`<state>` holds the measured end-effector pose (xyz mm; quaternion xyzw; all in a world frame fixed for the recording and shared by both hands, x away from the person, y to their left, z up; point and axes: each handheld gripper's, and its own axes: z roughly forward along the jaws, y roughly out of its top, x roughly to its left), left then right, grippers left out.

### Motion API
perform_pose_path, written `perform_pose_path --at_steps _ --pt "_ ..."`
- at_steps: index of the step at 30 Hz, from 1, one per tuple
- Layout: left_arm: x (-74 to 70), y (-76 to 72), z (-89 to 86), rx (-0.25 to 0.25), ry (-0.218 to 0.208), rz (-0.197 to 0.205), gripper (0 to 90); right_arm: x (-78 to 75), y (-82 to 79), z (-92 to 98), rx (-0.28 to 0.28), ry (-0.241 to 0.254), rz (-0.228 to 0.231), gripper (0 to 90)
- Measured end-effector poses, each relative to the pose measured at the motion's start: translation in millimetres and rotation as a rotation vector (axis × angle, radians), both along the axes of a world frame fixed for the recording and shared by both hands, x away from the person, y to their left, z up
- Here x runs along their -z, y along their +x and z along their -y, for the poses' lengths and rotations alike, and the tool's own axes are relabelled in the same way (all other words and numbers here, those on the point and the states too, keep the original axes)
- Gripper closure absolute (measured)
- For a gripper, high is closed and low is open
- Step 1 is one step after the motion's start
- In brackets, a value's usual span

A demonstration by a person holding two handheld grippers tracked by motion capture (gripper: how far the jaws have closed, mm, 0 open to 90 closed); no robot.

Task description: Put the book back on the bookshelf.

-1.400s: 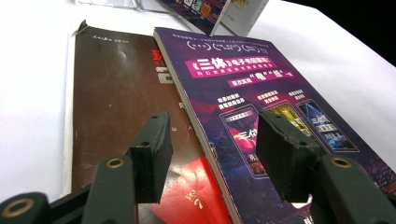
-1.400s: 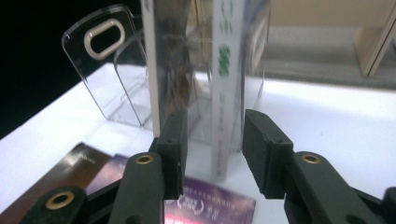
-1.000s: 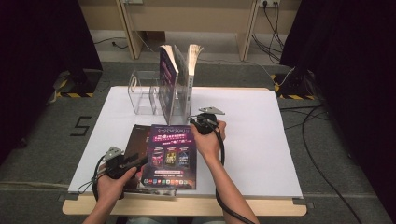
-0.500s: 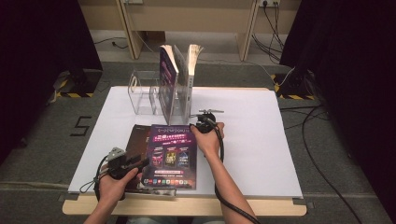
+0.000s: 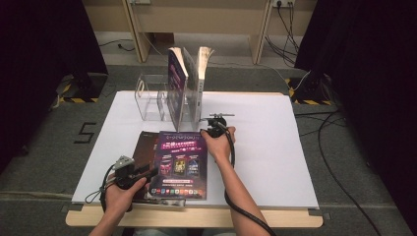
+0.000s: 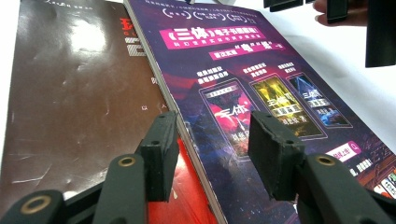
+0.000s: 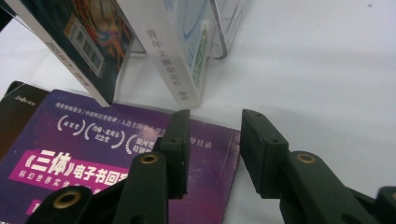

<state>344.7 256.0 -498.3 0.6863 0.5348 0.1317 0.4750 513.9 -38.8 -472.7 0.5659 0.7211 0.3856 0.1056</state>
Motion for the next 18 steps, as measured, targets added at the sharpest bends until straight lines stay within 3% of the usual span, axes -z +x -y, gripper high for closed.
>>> perform_pose_path --at_steps 18 --pt "3.1 1.0 2.8 0.009 0.003 -0.013 51.1 10.8 9.6 0.7 -0.017 0.033 -0.011 56.4"
